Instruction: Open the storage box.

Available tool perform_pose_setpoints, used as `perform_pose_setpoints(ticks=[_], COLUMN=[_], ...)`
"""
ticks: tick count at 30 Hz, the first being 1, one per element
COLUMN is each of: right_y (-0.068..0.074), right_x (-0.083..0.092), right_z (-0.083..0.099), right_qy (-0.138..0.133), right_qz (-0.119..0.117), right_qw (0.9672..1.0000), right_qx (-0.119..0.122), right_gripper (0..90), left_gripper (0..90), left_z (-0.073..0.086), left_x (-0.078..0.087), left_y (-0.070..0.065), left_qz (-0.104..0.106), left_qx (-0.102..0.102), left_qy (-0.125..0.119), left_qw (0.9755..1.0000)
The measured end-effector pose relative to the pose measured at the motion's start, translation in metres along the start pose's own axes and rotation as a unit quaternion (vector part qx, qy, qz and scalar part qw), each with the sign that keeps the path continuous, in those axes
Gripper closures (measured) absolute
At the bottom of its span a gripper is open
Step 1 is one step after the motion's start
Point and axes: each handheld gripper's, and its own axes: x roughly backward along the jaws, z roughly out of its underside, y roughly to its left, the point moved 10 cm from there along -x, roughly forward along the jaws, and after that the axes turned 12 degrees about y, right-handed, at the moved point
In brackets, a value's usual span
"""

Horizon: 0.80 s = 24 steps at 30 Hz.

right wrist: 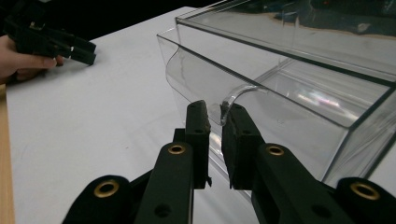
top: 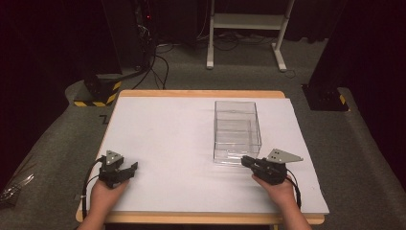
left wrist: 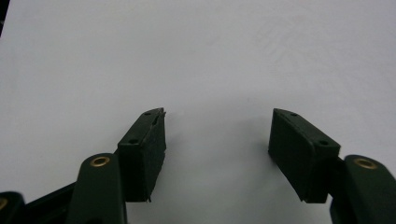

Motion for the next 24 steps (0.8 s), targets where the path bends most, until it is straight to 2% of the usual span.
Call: perform_pose_setpoints(ticks=[11,24], right_y=[0.007,0.023], right_x=[0.008,0.021], right_z=[0.007,0.020], right_qy=[-0.001,0.003], right_qz=[-0.008,-0.021], right_qw=[1.0000,0.9998], right_qx=[-0.005,0.002], right_gripper=[82.0,82.3], left_gripper=[36.8,36.8], left_z=[0.000,0.000], left_x=[0.000,0.000], left_y=[0.000,-0.001], left_qz=[0.000,0.000], left_qx=[0.001,0.003], left_qy=[0.001,0.000], left_qw=[1.0000,1.0000])
